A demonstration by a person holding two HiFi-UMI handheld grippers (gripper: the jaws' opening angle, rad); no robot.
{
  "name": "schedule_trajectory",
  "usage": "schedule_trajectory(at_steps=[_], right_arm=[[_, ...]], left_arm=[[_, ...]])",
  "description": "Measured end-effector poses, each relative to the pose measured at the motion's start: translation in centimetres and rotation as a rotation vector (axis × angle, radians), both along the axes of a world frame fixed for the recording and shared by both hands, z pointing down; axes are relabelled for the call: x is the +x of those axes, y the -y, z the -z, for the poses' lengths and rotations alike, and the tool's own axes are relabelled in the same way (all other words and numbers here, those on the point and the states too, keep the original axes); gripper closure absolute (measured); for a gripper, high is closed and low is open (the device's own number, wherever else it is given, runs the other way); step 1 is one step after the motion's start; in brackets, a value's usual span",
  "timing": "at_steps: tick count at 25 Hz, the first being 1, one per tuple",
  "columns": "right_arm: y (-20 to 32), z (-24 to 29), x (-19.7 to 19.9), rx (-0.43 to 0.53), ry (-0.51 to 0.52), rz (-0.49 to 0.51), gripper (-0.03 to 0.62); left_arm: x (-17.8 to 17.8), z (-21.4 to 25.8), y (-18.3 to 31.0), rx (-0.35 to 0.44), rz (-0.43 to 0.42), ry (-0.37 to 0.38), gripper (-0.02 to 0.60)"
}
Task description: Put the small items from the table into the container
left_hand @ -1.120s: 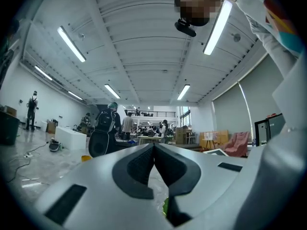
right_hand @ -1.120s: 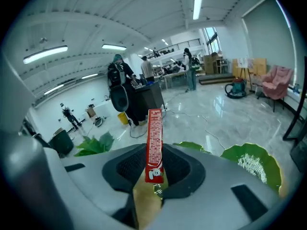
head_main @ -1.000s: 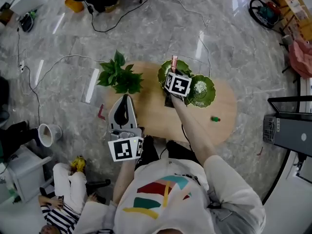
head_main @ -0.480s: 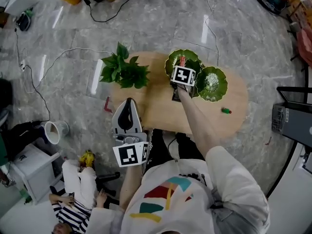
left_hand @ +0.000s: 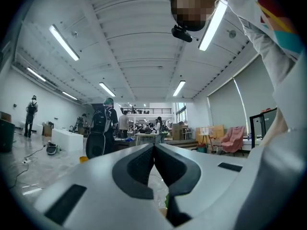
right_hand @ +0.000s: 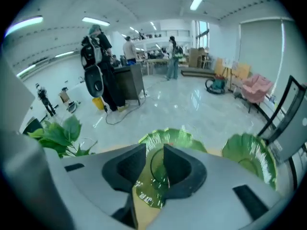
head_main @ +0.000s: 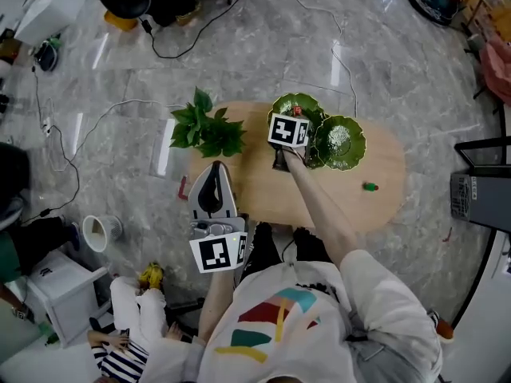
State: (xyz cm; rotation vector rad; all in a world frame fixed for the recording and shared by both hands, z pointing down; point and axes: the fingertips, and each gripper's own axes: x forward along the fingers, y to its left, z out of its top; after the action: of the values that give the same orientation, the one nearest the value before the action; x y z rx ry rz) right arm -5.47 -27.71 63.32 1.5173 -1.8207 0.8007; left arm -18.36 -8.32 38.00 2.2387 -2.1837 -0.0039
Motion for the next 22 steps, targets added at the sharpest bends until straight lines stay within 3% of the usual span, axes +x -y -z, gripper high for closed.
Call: schedule_trajectory(at_steps=[3,7,11,12,15,18,22], right_arm=[[0.3,8.3,-1.6,0.243,0.034,0.183,0.477],[-2.6,21.6,-3.2,0.558,0.237,0.417,0.477],[-6.9,31.4,-1.6,0.726,0.405,0.47,0.481],[-8.2,33.5,-0.8,0.785,0.425,0.467,0.517],[-11.8,38.0,2.4,0.947,0.393,0.45,0.58],[-14.8,39.0,5.3,0.991,0.351,0.44,0.58],[-17.2,37.6,7.7,0.95,0.344,0.393,0.582]], left_arm=[[0.8,1.7,0.4,0.046,-0.019,0.005,0.574],[2.0,4.3,0.9,0.114,-0.047,0.001,0.574],[3.6,7.1,1.3,0.175,-0.079,0.005,0.574],[4.1,7.7,1.4,0.184,-0.085,0.013,0.574],[5.5,9.8,1.5,0.222,-0.114,0.025,0.574],[6.9,11.4,1.4,0.261,-0.147,0.026,0.574],[7.7,11.9,1.0,0.273,-0.172,0.035,0.574]])
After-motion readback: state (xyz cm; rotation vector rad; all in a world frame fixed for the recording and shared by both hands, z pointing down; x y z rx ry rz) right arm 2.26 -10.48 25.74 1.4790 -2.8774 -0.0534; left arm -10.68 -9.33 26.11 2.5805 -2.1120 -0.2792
